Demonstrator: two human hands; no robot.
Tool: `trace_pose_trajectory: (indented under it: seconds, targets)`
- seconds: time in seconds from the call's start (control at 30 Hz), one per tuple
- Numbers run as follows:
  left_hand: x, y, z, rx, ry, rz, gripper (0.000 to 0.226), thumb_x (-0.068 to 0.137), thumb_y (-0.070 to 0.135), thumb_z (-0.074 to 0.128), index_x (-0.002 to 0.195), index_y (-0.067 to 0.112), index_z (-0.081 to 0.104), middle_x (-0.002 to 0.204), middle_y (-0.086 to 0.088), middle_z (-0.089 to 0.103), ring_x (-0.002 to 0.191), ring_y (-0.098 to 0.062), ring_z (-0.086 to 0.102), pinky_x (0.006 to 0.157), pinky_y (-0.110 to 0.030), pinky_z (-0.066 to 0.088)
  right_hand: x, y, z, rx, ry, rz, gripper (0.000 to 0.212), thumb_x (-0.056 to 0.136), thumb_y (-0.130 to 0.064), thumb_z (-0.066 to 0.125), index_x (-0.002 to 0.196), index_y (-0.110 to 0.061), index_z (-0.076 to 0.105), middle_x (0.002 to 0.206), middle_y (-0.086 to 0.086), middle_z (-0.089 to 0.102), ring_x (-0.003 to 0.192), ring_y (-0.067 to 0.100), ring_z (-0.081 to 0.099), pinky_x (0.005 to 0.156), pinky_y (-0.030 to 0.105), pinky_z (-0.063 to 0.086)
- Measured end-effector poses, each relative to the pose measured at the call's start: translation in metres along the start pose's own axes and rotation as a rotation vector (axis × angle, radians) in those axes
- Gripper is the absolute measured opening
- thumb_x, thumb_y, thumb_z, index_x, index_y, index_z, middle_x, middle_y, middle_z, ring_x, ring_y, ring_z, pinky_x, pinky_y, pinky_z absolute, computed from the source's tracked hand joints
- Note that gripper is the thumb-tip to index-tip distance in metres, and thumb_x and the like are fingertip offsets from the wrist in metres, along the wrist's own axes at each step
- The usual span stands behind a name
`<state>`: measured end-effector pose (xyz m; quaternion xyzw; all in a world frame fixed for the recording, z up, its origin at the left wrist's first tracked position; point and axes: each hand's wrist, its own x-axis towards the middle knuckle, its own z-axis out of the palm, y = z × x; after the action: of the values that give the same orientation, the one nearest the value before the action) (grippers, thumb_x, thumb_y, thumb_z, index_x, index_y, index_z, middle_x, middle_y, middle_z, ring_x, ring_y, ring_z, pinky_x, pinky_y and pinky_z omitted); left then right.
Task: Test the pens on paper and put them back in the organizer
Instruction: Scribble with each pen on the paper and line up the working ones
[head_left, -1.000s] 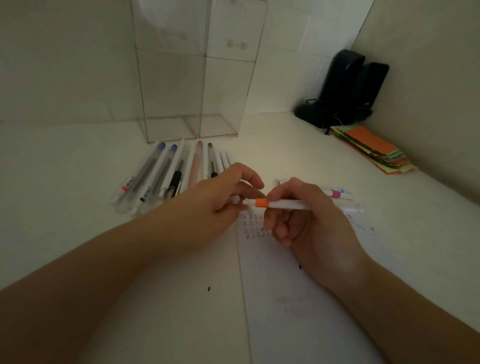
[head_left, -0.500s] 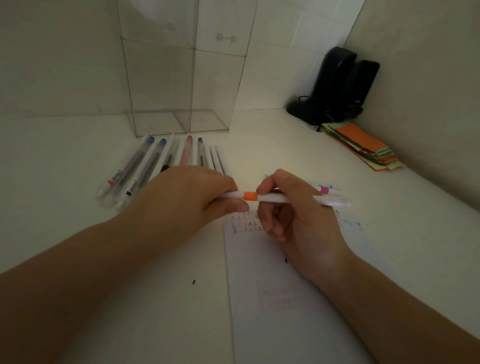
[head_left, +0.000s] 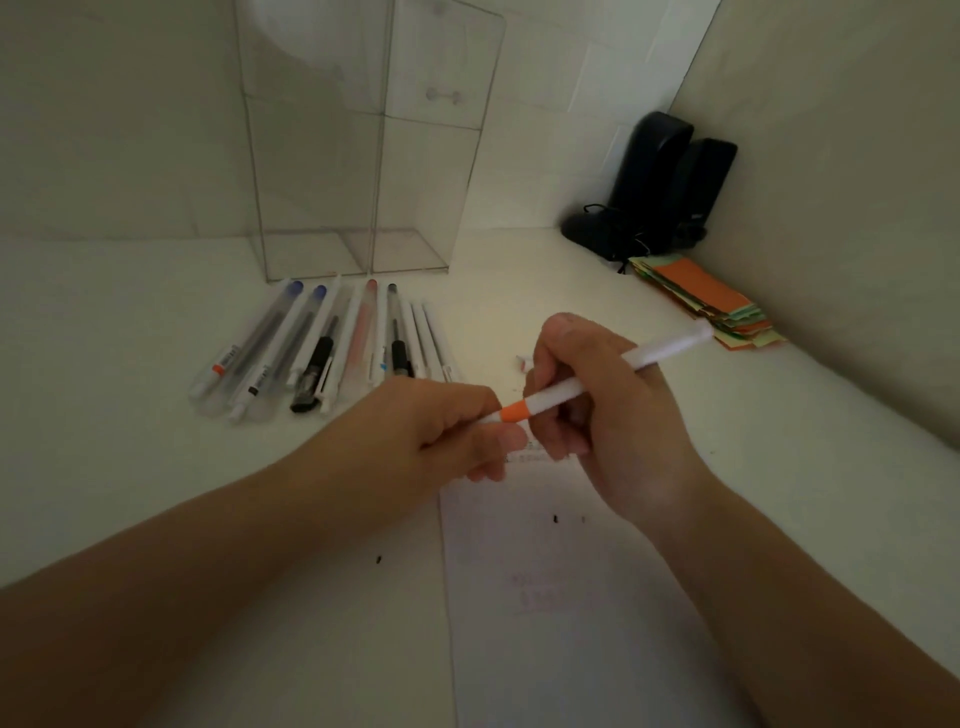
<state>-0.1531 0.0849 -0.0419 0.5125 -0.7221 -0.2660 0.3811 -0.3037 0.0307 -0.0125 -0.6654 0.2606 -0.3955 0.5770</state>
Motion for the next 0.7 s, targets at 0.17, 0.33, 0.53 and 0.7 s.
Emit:
trace_pose_trajectory:
  seconds: [0.17, 0.33, 0.53, 0.7]
  targets:
    - [0.001, 0.006, 0.009, 0.088, -0.102, -0.04, 0.038, 0.07, 0.06, 0.037, 0.062, 0.029, 0.056, 0.062, 0.008, 0.062, 0.062, -0.005, 0.059, 0.058, -0.014, 0.043, 0.002, -0.01, -0.011, -0.237, -0.066, 0.187, 0.034, 0.081, -0.033, 0.061, 0.055, -0.016, 0.047, 0.043, -0.002, 0.042, 0.038, 0.01, 0.034, 0.04, 0.02, 0.027]
    - [0.003, 0.009, 0.01, 0.208, -0.07, -0.045, 0.051, 0.07, 0.07, 0.037, 0.06, 0.024, 0.055, 0.06, 0.009, 0.058, 0.051, -0.004, 0.051, 0.051, -0.014, 0.037, -0.016, -0.043, -0.048, -0.279, -0.12, 0.218, 0.022, 0.07, -0.033, 0.067, 0.065, -0.012, 0.059, 0.053, 0.003, 0.057, 0.046, 0.011, 0.041, 0.043, 0.02, 0.033]
    - [0.014, 0.062, 0.017, 0.29, -0.115, 0.176, 0.048, 0.056, 0.082, 0.042, 0.088, 0.047, 0.053, 0.088, 0.023, 0.057, 0.075, -0.003, 0.056, 0.063, -0.013, 0.044, -0.092, -0.07, -0.098, -0.286, -0.004, 0.115, 0.008, 0.077, -0.015, 0.069, 0.073, -0.022, 0.07, 0.069, 0.003, 0.069, 0.056, 0.01, 0.057, 0.051, 0.021, 0.045]
    - [0.027, 0.139, 0.084, 0.196, -0.323, 0.441, 0.042, 0.067, 0.071, 0.044, 0.101, 0.047, 0.048, 0.101, 0.027, 0.056, 0.089, 0.0, 0.056, 0.072, -0.015, 0.044, -0.219, -0.098, -0.153, -0.275, 0.367, 0.013, 0.003, 0.068, -0.022, 0.071, 0.068, -0.024, 0.069, 0.063, 0.0, 0.067, 0.055, 0.011, 0.057, 0.051, 0.019, 0.047]
